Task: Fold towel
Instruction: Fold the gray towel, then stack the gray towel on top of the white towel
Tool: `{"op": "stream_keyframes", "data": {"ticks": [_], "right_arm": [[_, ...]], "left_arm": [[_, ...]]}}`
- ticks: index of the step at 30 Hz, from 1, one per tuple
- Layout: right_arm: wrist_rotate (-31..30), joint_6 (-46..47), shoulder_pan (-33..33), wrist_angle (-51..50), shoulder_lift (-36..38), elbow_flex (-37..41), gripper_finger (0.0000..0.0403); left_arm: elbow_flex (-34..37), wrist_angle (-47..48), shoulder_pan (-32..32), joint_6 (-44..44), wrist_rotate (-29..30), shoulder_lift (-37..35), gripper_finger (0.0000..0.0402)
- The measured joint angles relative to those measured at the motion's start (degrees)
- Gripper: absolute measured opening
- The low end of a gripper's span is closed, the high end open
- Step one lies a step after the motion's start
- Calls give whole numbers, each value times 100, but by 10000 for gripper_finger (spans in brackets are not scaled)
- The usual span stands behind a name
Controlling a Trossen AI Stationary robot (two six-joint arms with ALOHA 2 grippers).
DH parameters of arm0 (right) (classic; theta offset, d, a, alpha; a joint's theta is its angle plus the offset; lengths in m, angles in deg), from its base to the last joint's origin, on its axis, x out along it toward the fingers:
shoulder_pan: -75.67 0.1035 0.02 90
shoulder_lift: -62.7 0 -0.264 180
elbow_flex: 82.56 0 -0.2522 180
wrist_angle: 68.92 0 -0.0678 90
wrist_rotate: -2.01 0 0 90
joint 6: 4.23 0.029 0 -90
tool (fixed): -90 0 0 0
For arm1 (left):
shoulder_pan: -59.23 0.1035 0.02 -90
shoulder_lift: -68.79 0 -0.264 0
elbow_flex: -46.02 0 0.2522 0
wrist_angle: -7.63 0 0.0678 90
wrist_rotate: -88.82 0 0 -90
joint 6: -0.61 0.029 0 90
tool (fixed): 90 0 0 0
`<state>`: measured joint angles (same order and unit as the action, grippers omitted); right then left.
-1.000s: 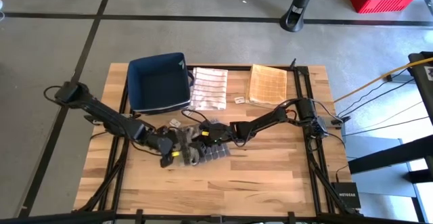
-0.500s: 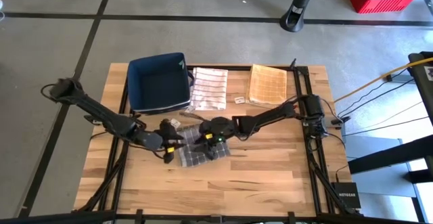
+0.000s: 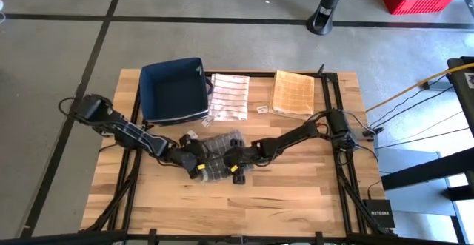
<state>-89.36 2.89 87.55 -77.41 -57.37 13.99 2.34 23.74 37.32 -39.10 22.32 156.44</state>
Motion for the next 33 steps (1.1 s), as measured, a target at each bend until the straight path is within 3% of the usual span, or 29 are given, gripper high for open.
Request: {"op": "stream_keyframes", "data": {"ticks": [6, 11, 14, 19, 22, 28, 33], "right_arm": [[40, -562, 11, -1219, 336, -13, 186], [140, -876, 11, -2540, 889, 4, 186], [225, -873, 11, -3380, 1302, 4, 186], [6, -651, 10, -4623, 1850, 23, 186], [-476, -588, -111, -4332, 2183, 341, 186], [-539, 147, -745, -2780, 3075, 1558, 186], [390, 1406, -1386, -964, 3218, 2536, 186]], "left_arm": [[-364, 257, -64, -12, -482, -81, 140], [-923, 482, -108, 437, -606, -643, 140], [-1072, 467, -95, 821, -413, -862, 140], [-1119, 450, 107, 1166, 677, -931, 140], [-1116, 352, 420, 1037, 809, -759, 140], [-1116, 314, 574, 977, 803, -207, 140], [-1116, 333, 575, 1008, 660, 107, 140]]}}
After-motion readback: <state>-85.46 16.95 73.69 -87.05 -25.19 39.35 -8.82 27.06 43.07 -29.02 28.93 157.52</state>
